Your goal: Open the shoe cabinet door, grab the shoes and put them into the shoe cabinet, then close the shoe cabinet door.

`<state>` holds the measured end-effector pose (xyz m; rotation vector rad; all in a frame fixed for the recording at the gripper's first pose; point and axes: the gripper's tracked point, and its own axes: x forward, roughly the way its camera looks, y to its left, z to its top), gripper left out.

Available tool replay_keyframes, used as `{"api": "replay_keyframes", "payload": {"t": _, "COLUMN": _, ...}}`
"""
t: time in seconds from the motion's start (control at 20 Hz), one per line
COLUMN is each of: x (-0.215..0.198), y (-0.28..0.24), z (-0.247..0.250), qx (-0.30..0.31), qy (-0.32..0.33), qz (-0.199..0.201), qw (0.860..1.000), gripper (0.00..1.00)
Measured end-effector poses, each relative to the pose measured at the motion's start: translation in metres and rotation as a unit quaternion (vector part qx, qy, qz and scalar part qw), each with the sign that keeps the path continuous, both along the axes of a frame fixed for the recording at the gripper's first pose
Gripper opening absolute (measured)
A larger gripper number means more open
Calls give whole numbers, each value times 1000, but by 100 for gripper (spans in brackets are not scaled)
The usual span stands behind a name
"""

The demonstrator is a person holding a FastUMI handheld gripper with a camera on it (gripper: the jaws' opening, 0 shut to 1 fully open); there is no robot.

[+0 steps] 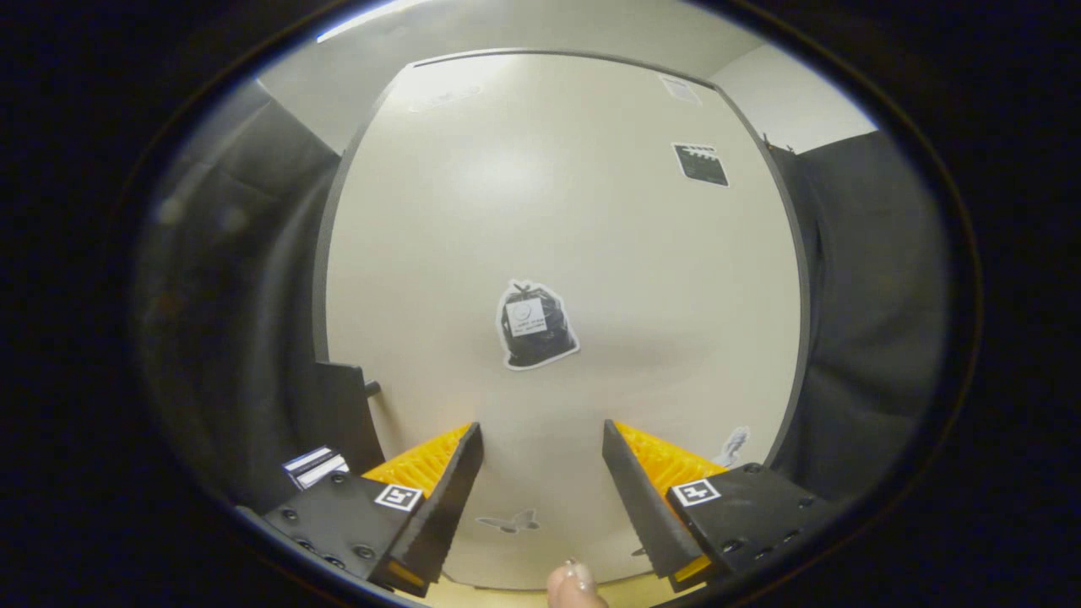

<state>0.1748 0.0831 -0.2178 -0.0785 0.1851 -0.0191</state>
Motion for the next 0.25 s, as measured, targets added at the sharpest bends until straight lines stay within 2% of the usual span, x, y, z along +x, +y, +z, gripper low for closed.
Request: {"api": "replay_keyframes", "payload": {"t": 0.25, "x": -2, "y": -2, "z": 1, "qx": 0, "qy": -5, "qz": -10, "qw": 1000, "gripper": 92}}
